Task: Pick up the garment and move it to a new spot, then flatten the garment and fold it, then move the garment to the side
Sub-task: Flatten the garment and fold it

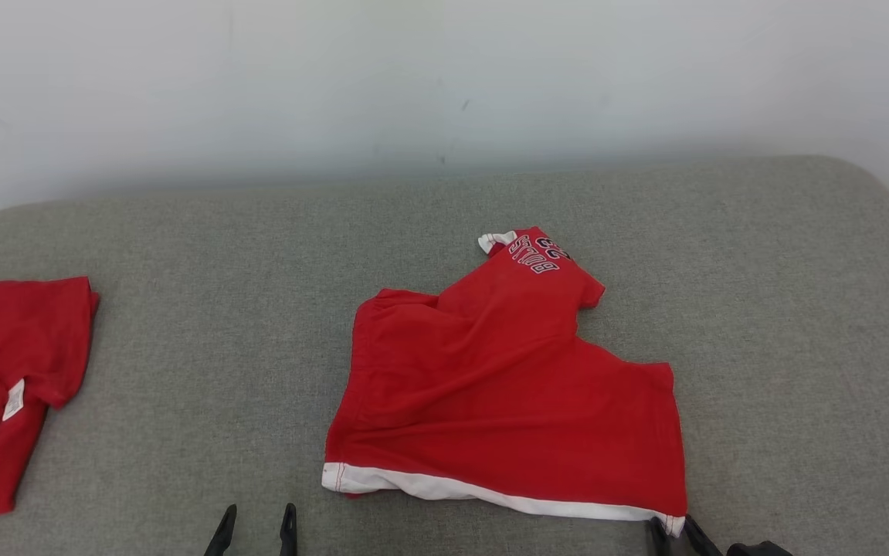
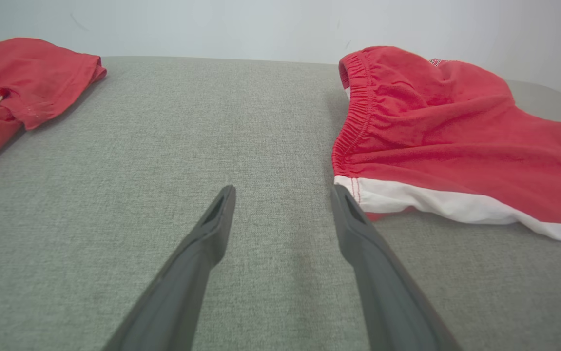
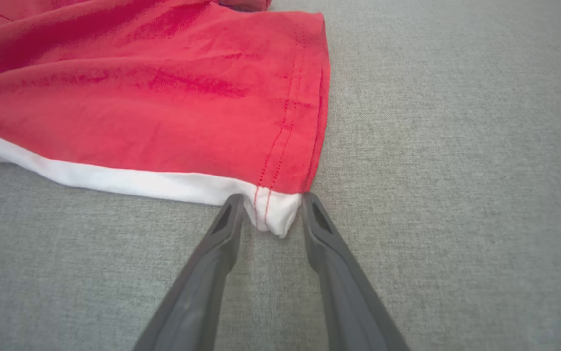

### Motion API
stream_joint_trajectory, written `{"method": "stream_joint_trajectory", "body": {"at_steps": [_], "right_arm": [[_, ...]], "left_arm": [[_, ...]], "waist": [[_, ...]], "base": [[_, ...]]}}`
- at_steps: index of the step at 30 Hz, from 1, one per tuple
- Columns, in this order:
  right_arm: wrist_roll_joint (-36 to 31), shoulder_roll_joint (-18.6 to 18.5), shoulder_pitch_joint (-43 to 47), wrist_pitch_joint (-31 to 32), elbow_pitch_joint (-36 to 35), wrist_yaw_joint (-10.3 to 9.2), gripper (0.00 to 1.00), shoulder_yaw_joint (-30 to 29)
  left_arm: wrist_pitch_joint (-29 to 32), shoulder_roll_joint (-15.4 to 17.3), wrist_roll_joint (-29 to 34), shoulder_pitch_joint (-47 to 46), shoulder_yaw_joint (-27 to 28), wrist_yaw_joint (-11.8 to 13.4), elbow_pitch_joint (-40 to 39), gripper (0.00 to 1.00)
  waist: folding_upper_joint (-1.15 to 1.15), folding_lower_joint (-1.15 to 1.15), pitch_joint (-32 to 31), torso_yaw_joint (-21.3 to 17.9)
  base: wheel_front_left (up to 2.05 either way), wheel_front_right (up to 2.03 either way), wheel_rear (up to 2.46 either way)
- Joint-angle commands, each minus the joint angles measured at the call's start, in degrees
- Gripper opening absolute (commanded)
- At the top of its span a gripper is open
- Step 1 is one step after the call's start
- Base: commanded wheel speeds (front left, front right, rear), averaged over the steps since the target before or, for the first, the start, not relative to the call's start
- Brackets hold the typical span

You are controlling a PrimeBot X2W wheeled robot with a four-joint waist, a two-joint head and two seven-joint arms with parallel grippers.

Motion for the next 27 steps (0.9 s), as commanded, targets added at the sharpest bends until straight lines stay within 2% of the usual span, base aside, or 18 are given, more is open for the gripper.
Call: {"method": "stream_joint_trajectory", "body": {"at_steps": [1,4,6,7,8,17,27], "right_arm": [[0.4,-0.4,-0.5,0.0,0.3,-0.13,0.56,0.2],[0.7,-0.5,-1.0,0.0,0.5,-0.13,0.44,0.3],[0.9,-0.6,-1.2,0.0,0.5,-0.13,0.22,0.4],[1.0,-0.7,-1.2,0.0,0.5,-0.13,0.04,0.5],[1.1,-0.9,-1.2,0.0,0.4,-0.13,0.00,0.6],[1.2,-2.4,-0.9,0.0,-1.0,-0.13,0.00,0.4],[1.0,-3.4,-2.5,0.0,-2.3,-0.13,0.00,0.9]], "left_arm": [[-0.2,0.0,0.4,-0.7,0.0,0.1,0.2,1.00],[-0.2,0.0,0.5,-1.0,0.2,0.0,0.1,1.00],[-0.2,0.0,0.4,-0.7,0.1,0.0,0.2,1.00],[-0.2,0.0,0.3,-0.8,0.0,-0.1,0.1,1.00],[-0.2,0.0,0.0,-0.8,-0.2,-0.2,0.1,1.00],[-0.2,0.0,-4.3,-1.6,-4.5,-3.2,1.1,1.00],[-0.2,0.0,-7.7,-4.7,-7.8,-3.6,3.3,1.00]], "waist": [[0.00,0.00,0.5,0.3],[0.00,0.00,1.0,0.4],[0.00,0.00,1.3,0.3],[0.00,0.00,1.4,0.3],[0.00,0.00,1.5,0.2],[0.00,0.00,2.0,-1.4],[0.00,0.00,4.5,-3.4]], "base": [[0.00,0.00,0.00],[0.00,0.00,0.00],[0.00,0.00,0.00],[0.00,0.00,0.00],[0.00,0.00,0.00],[0.00,0.00,0.00],[0.00,0.00,0.00]]}}
